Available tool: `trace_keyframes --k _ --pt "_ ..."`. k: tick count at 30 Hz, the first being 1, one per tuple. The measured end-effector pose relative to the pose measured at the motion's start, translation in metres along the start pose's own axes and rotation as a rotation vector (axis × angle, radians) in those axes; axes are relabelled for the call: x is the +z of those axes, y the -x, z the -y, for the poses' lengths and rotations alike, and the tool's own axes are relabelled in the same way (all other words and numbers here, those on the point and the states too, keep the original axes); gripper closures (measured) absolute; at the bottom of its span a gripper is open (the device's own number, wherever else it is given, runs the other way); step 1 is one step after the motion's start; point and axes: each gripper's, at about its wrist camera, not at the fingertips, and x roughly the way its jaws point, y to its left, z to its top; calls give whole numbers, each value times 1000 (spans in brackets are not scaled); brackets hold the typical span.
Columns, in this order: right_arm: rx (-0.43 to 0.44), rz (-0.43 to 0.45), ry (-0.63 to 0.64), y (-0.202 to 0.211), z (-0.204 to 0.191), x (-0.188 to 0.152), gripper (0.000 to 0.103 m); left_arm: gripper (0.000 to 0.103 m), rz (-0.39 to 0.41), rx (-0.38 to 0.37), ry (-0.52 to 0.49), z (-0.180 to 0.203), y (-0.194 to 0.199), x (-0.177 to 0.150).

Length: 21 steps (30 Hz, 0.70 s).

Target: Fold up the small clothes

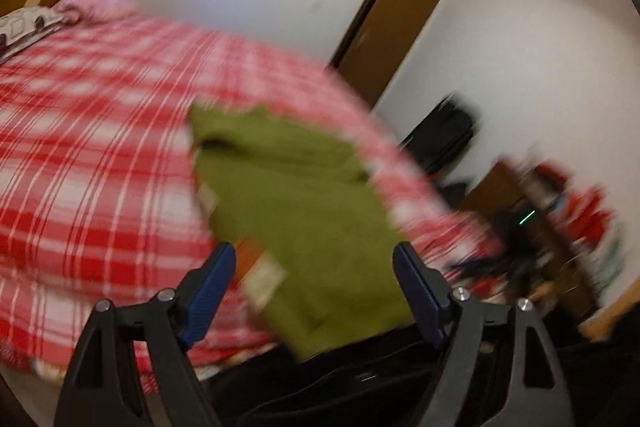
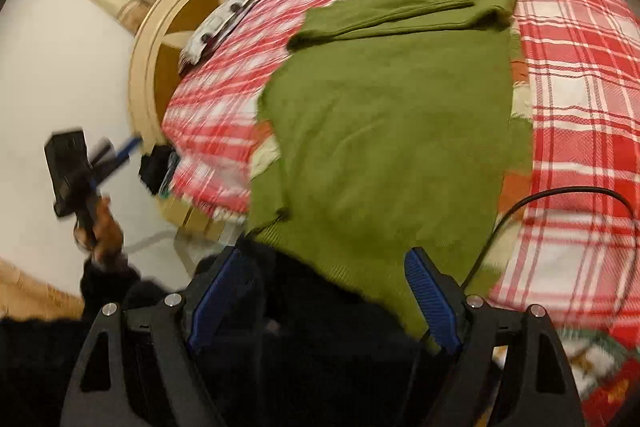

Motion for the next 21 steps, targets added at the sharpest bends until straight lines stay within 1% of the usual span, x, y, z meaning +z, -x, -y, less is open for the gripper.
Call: trace_keyframes --k 1,2,3,4,6,8,10,14,15,17,18,20,21 --pt "-10 29 -28 -2 11 6 19 20 -49 62 -11 1 -17 -6" --pt "-10 53 -64 -1 23 11 19 20 -82 103 -21 0 -30 -13" --pt "-21 70 -98 1 34 16 19 20 -121 127 -27 -2 -43 -24" --pt "-38 90 -150 -2 53 22 19 20 -149 128 -24 -4 -56 -29" --pt "-22 107 -227 -12 81 32 19 20 -204 111 11 -11 -76 -39" --pt "-30 113 -269 -21 99 38 19 20 -253 80 74 -22 -95 -47" --pt "-52 96 -299 -29 115 38 19 20 -279 71 113 -29 -102 -53" --pt "7 141 -317 -17 123 34 19 20 -286 96 154 -44 -94 -65" --pt "26 157 -326 -13 125 36 19 20 -288 99 158 -46 -94 -65" --pt "79 181 -342 -11 131 46 19 20 -317 91 177 -54 -97 -71" --pt "76 194 -349 -9 133 50 19 20 -327 88 183 -56 -102 -71" --pt "6 206 -355 -6 132 56 19 20 -333 82 190 -55 -105 -73" --pt "-40 209 -343 -2 130 59 19 20 -341 68 174 -49 -104 -75"
